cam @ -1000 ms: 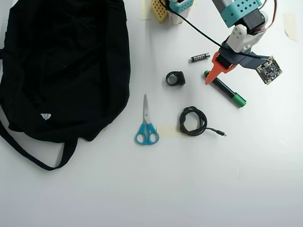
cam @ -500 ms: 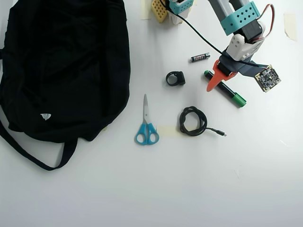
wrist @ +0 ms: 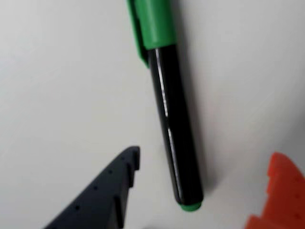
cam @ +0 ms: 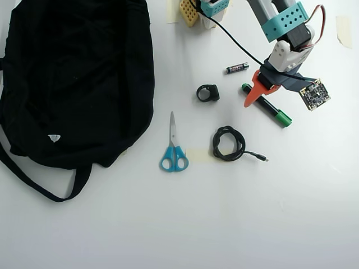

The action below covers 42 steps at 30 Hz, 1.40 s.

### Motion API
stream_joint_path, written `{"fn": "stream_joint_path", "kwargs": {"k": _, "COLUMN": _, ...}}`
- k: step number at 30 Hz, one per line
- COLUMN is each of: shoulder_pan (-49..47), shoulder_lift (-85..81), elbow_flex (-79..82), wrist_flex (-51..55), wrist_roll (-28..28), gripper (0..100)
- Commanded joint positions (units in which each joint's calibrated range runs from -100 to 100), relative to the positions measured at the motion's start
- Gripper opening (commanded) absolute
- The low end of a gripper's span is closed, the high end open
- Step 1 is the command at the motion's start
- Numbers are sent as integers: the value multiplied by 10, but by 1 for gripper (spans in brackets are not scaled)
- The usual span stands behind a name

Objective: Put the green marker into the black bag

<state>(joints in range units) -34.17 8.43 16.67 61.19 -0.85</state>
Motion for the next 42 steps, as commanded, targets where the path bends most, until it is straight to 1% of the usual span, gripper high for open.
{"fn": "stream_joint_path", "kwargs": {"k": 1, "shoulder_pan": 3, "shoulder_lift": -2, "elbow_flex": -2, "wrist_flex": -7, "wrist_roll": -2, "gripper": 34}}
{"fn": "stream_joint_path", "kwargs": {"k": 14, "shoulder_pan": 9, "shoulder_lift": 28, "elbow_flex": -3, "wrist_flex": -30, "wrist_roll": -2, "gripper": 34}}
{"fn": "stream_joint_path", "kwargs": {"k": 21, "shoulder_pan": 7, "shoulder_lift": 63, "elbow_flex": -4, "wrist_flex": -61, "wrist_roll": -2, "gripper": 34}}
{"fn": "stream_joint_path", "kwargs": {"k": 27, "shoulder_pan": 1, "shoulder_lift": 67, "elbow_flex": -4, "wrist_flex": -61, "wrist_roll": -2, "gripper": 34}}
{"fn": "stream_joint_path", "kwargs": {"k": 32, "shoulder_pan": -5, "shoulder_lift": 67, "elbow_flex": 0, "wrist_flex": -65, "wrist_roll": -11, "gripper": 34}}
{"fn": "stream_joint_path", "kwargs": {"k": 35, "shoulder_pan": -11, "shoulder_lift": 67, "elbow_flex": 16, "wrist_flex": -86, "wrist_roll": -20, "gripper": 34}}
{"fn": "stream_joint_path", "kwargs": {"k": 42, "shoulder_pan": -16, "shoulder_lift": 67, "elbow_flex": 28, "wrist_flex": -104, "wrist_roll": -21, "gripper": 34}}
